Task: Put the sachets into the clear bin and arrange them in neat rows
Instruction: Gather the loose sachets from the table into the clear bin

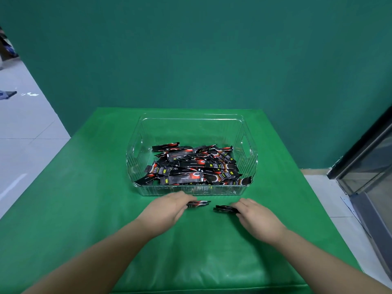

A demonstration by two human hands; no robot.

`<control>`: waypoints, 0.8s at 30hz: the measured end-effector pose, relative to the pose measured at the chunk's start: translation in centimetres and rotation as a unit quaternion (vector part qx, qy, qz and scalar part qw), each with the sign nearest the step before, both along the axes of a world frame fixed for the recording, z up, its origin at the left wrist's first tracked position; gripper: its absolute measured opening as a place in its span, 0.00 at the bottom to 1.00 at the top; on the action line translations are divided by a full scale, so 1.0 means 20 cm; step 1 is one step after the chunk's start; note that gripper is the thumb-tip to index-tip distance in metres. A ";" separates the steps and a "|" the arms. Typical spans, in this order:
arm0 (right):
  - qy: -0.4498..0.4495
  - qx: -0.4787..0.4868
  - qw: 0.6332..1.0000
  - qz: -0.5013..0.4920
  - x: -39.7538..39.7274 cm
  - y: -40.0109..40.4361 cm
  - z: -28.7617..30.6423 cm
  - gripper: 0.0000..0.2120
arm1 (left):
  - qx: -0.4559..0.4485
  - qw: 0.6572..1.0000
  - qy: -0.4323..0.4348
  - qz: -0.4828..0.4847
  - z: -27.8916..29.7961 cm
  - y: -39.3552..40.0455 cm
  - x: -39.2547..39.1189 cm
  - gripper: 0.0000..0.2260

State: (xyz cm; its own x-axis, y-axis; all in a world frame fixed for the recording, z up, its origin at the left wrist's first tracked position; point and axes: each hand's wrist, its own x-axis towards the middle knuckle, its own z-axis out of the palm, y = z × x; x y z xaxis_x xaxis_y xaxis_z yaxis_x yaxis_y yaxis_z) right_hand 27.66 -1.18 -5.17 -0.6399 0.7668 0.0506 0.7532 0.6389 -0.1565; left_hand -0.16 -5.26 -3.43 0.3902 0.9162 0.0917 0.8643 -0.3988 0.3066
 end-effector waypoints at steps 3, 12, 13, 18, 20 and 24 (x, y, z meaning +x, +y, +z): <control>0.068 0.056 0.995 0.039 -0.03 0.02 0.06 0.15 | 0.099 0.994 -0.036 0.013 0.12 0.05 -0.04 0.16; 0.146 0.062 0.985 -0.065 -0.28 0.22 0.33 0.17 | 0.071 0.979 -0.076 0.176 0.25 0.30 -0.09 0.21; 0.142 0.026 0.985 -0.096 -0.30 0.24 0.33 0.19 | 0.035 0.979 -0.031 0.197 0.23 0.31 -0.08 0.23; 0.010 -0.113 0.984 -0.134 -0.30 0.27 0.24 0.29 | -0.118 0.952 0.079 0.270 0.09 0.28 -0.09 0.28; -0.032 -0.099 0.989 -0.108 -0.28 0.23 0.20 0.29 | -0.115 0.953 0.088 0.266 0.06 0.27 -0.11 0.27; -0.105 -0.054 0.991 -0.066 -0.26 0.19 0.14 0.30 | -0.120 0.952 0.117 0.255 0.03 0.26 -0.13 0.25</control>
